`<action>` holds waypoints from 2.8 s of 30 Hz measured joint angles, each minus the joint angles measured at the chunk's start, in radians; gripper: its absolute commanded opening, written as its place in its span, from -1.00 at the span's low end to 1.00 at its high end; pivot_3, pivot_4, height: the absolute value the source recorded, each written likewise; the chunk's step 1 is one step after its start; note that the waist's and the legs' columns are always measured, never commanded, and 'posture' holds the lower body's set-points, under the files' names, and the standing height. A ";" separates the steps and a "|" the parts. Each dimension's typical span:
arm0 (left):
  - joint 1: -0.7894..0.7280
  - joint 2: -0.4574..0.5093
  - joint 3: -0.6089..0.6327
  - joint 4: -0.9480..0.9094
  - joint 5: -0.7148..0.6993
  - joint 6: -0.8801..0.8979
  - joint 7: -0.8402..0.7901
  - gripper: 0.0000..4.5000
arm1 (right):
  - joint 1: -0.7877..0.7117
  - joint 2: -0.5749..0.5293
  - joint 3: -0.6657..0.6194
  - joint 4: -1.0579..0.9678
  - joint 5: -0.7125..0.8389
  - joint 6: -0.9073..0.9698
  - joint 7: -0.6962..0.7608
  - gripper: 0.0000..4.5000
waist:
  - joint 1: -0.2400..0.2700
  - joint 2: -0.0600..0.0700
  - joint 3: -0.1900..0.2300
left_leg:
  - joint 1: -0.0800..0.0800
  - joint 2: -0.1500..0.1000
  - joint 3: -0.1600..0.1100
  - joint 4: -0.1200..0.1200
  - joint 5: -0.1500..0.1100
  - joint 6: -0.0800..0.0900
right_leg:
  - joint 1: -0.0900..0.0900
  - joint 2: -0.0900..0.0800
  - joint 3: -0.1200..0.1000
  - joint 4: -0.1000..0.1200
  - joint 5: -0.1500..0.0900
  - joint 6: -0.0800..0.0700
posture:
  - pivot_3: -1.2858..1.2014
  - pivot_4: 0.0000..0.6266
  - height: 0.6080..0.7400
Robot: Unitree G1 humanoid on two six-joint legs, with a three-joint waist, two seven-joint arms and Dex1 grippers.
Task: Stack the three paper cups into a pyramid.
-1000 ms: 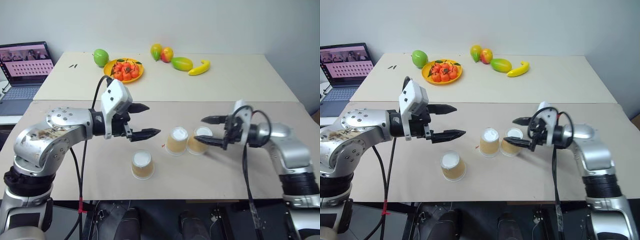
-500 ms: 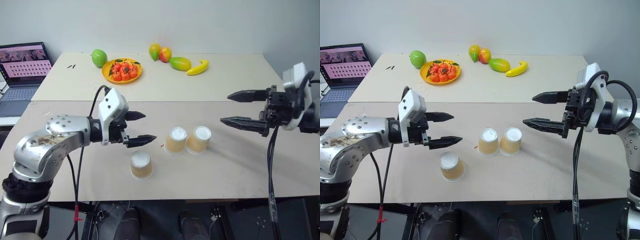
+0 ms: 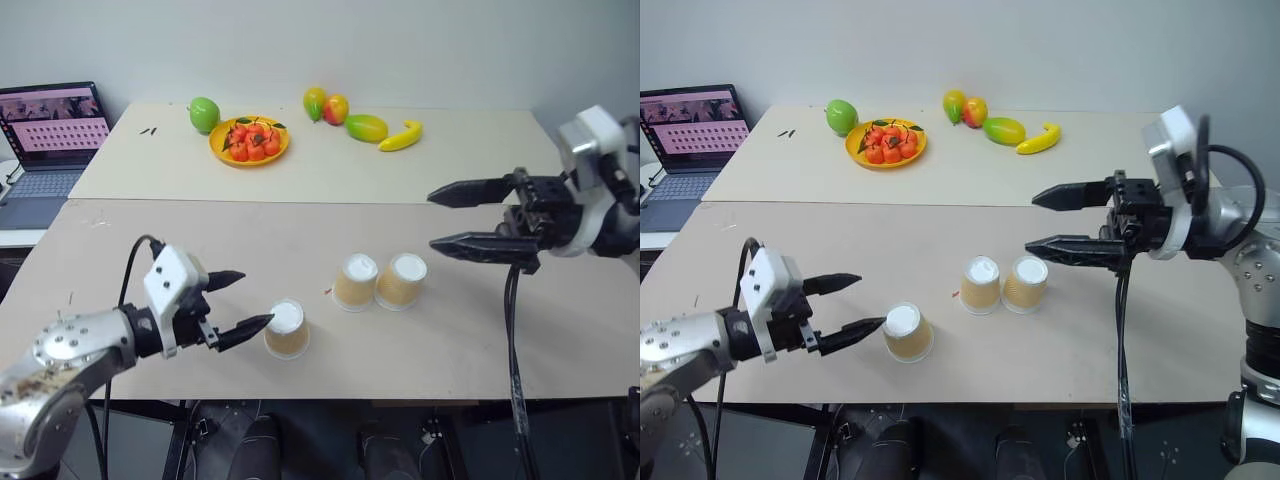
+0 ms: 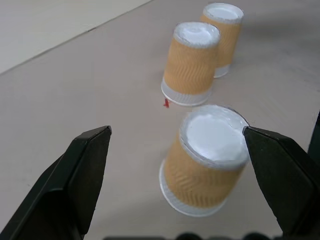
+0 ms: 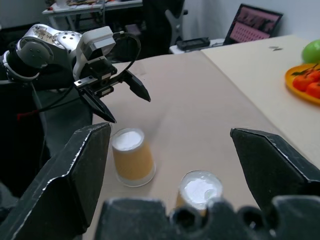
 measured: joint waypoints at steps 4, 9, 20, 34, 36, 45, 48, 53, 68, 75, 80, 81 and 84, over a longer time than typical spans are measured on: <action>0.140 -0.034 -0.062 0.041 0.117 -0.127 -0.001 1.00 | 0.006 0.002 0.005 -0.009 0.000 0.000 -0.001 0.98 | 0.000 0.000 0.000 | 0.000 0.000 0.001 -0.001 0.000 0.000 | 0.000 0.000 0.000 -0.001 0.000 -0.001 | 0.03 -0.52 0.88; 0.135 -0.061 -0.111 0.071 0.177 -0.232 -0.010 1.00 | 0.034 -0.013 0.003 -0.028 0.001 0.001 -0.004 0.98 | 0.014 0.000 0.000 | 0.000 0.000 0.001 0.000 0.000 0.000 | 0.000 0.000 0.000 -0.001 0.000 -0.001 | 0.03 -0.52 0.88; 0.136 -0.045 -0.124 0.099 0.174 -0.276 -0.077 1.00 | 0.048 -0.062 -0.012 -0.029 -0.011 0.001 0.003 0.98 | 0.010 0.000 0.000 | 0.000 0.000 0.001 -0.001 0.000 0.000 | -0.001 0.000 0.000 -0.001 -0.001 -0.001 | 0.03 -0.52 0.88; 0.029 -0.119 -0.287 0.189 0.253 -0.373 -0.083 1.00 | 0.064 -0.094 -0.034 -0.052 -0.028 0.001 -0.004 0.98 | 0.017 0.000 0.000 | 0.000 0.000 0.001 0.000 0.000 0.000 | 0.000 0.000 0.000 -0.001 0.000 -0.001 | 0.03 -0.52 0.88; -0.008 -0.146 -0.315 0.221 0.268 -0.381 -0.071 1.00 | 0.073 -0.110 -0.050 -0.057 -0.027 0.007 -0.004 0.98 | 0.017 0.000 0.000 | 0.000 0.000 0.001 0.000 0.000 0.000 | 0.000 0.000 0.000 -0.001 0.000 0.000 | 0.03 -0.52 0.88; -0.105 -0.226 -0.393 0.309 0.292 -0.424 -0.072 0.89 | 0.107 -0.159 -0.102 -0.091 -0.007 0.036 -0.027 1.00 | 0.015 0.000 0.000 | 0.000 0.000 0.001 0.000 0.000 0.000 | 0.000 0.000 0.000 -0.001 0.000 0.000 | 0.03 -0.52 0.88; -0.118 -0.239 -0.404 0.334 0.296 -0.442 -0.077 0.53 | 0.113 -0.172 -0.108 -0.097 0.000 0.044 -0.033 1.00 | 0.016 0.000 0.000 | 0.000 0.000 0.001 0.000 0.000 0.000 | 0.000 0.000 0.000 -0.001 0.000 0.000 | 0.03 -0.52 0.88; -0.136 -0.241 -0.424 0.348 0.302 -0.450 -0.086 0.38 | 0.127 -0.196 -0.134 -0.104 0.008 0.046 -0.039 1.00 | 0.016 0.000 0.000 | 0.000 0.000 0.001 0.000 0.000 0.000 | 0.000 0.000 0.000 -0.001 0.000 0.000 | 0.03 -0.52 0.88; -0.568 -0.019 -0.206 0.475 0.104 -0.164 -0.149 0.38 | 0.152 -0.143 -0.120 -0.104 0.006 0.024 -0.061 1.00 | 0.020 0.000 0.000 | -0.001 0.000 -0.001 0.001 0.000 0.000 | 0.000 0.000 -0.001 0.000 -0.002 0.003 | 0.03 -0.52 0.88; -0.903 -0.173 -0.320 0.595 0.020 0.026 -0.126 0.38 | 0.186 -0.113 -0.109 -0.120 0.000 0.019 -0.085 1.00 | 0.017 -0.001 0.000 | -0.002 -0.001 -0.002 0.000 0.000 0.000 | 0.000 0.000 -0.001 0.000 -0.001 0.003 | 0.03 -0.52 0.88; -1.055 -0.268 -0.390 0.744 0.045 0.043 -0.127 0.38 | 0.248 -0.087 -0.130 -0.158 0.004 0.019 -0.138 1.00 | 0.008 -0.001 0.000 | -0.001 -0.001 -0.002 0.000 0.000 0.000 | 0.000 0.000 -0.001 0.001 -0.001 0.002 | 0.03 -0.52 0.88; -1.063 -0.280 -0.405 0.765 0.059 0.046 -0.130 0.38 | 0.256 -0.080 -0.134 -0.166 0.007 0.019 -0.148 1.00 | 0.008 -0.001 0.000 | -0.001 -0.001 -0.002 0.000 0.000 0.000 | 0.000 0.000 -0.001 0.001 -0.001 0.002 | 0.03 -0.52 0.88; -1.081 -0.312 -0.470 0.830 0.098 0.051 -0.152 0.38 | 0.297 -0.073 -0.150 -0.189 0.009 0.019 -0.170 1.00 | 0.011 -0.001 0.000 | -0.002 -0.001 -0.002 0.000 0.000 0.000 | 0.000 0.000 -0.001 0.001 -0.001 0.002 | 0.03 -0.52 0.88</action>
